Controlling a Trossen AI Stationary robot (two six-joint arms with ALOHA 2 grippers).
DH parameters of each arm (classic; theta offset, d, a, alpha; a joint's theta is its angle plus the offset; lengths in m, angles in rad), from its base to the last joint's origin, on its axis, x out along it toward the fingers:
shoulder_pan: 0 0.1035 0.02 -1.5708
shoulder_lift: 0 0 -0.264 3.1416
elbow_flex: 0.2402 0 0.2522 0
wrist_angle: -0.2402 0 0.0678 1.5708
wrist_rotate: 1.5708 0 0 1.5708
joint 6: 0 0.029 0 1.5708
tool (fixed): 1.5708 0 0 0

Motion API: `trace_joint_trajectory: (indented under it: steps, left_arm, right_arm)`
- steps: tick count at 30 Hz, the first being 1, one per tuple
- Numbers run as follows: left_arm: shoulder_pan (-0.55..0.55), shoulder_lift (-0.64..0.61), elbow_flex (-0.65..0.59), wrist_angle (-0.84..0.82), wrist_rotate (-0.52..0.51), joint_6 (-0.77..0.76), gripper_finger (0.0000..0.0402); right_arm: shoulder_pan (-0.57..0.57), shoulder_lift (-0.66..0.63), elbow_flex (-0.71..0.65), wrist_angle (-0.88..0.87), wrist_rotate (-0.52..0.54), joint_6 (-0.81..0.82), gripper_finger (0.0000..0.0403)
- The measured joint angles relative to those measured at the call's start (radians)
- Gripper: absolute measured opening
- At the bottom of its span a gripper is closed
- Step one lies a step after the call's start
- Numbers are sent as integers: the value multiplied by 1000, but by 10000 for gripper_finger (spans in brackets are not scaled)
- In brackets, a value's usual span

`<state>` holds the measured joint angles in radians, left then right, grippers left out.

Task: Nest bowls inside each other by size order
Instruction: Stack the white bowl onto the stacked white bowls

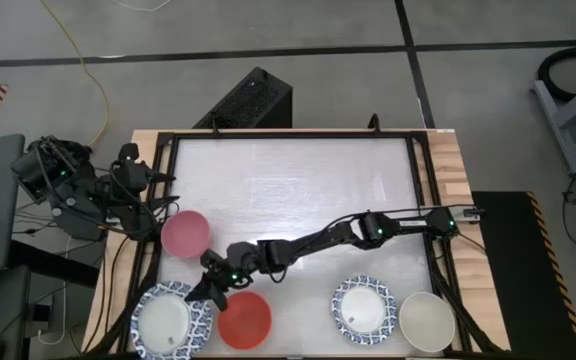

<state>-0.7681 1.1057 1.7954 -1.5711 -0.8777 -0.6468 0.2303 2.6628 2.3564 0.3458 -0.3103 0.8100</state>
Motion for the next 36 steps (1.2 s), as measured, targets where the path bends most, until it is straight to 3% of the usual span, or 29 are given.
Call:
trace_joint_trajectory:
  steps: [16,36]
  left_arm:
    - [0,0,0,0,0,-4,189]
    - [0,0,0,0,-1,-5,189]
  right_arm:
    - [-11,26,0,-171,-11,20,8]
    - [-31,26,0,-204,0,9,10]
